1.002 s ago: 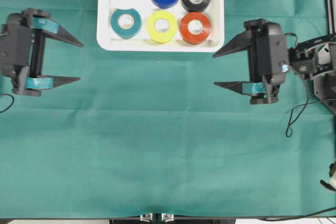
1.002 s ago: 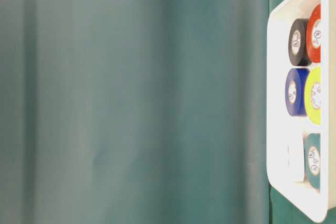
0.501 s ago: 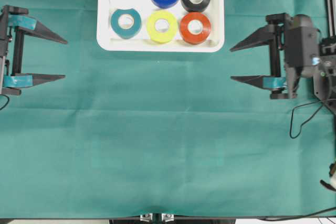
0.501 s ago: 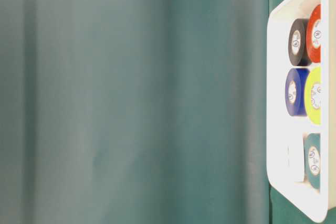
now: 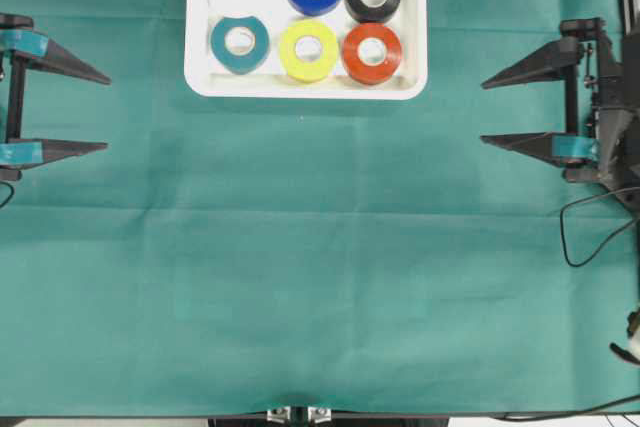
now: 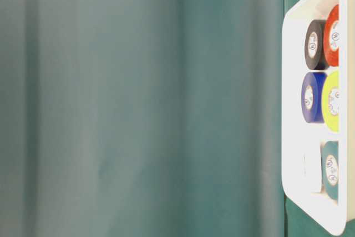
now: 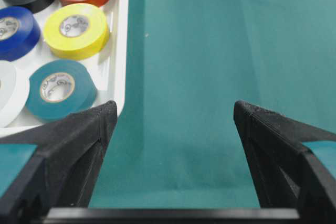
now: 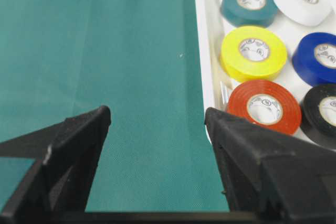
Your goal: Put the tape alternately from left to right into the white case.
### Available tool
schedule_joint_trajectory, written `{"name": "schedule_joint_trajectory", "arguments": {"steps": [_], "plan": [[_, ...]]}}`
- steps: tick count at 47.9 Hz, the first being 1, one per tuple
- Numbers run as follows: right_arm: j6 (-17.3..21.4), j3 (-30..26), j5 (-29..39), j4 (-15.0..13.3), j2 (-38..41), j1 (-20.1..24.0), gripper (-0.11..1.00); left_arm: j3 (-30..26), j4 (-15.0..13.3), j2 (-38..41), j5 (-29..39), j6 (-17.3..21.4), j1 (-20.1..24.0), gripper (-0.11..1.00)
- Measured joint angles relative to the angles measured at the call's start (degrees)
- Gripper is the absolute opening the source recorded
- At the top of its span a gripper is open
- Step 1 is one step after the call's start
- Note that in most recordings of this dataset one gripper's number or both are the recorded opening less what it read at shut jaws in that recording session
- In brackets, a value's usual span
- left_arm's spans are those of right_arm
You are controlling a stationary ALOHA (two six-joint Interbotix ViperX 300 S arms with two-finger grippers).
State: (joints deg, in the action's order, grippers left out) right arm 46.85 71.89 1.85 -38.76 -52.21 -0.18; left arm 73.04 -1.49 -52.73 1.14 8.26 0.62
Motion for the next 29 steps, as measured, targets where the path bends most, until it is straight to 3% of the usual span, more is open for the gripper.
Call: {"name": "schedule_joint_trajectory", "arguments": {"steps": [14,29], "plan": [[0.0,3.1,0.0,0.0,-8.5,-0.4,0.80,1.7,0.0,-3.7,0.0,-0.1,0.1,0.77],[0.1,3.7,0.1,0.0,-9.6,-1.2,0.80,3.1,0.0,-6.2,-0.4,-0.1,0.1,0.77]]}}
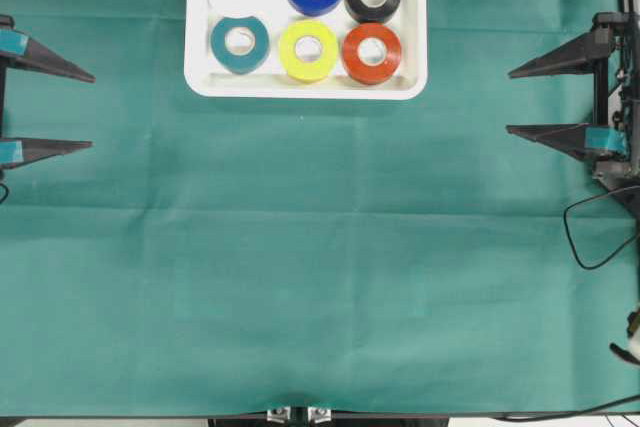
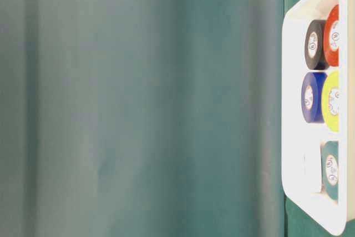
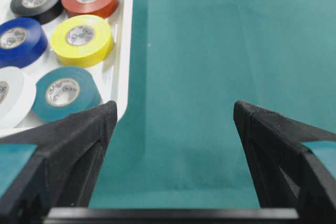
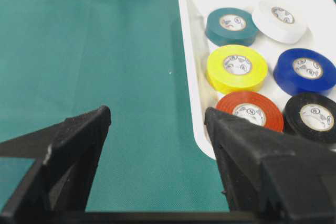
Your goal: Put the tape alternately from left to right into the white case.
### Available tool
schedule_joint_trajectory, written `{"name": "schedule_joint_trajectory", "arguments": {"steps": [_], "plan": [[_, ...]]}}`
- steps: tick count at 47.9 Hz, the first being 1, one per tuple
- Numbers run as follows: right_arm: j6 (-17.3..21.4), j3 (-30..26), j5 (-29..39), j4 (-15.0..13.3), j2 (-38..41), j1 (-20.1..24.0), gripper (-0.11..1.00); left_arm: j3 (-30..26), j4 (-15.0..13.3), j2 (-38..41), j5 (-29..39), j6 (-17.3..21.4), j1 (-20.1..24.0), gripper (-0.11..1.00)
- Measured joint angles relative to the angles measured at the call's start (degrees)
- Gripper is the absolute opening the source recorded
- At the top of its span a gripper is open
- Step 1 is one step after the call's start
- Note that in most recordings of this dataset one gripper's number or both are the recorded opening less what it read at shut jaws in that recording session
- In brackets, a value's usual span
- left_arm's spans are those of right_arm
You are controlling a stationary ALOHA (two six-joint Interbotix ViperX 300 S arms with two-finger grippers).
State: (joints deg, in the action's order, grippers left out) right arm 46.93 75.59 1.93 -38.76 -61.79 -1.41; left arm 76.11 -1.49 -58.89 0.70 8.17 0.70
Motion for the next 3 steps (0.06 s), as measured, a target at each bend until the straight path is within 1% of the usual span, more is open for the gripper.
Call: {"name": "schedule_joint_trajectory", "arguments": {"steps": [3], "plan": [[0.0,0.1,0.0,0.0,0.0,0.0,0.80,0.3,0.0,-0.4,0.0,0.0,0.1,0.77]]}}
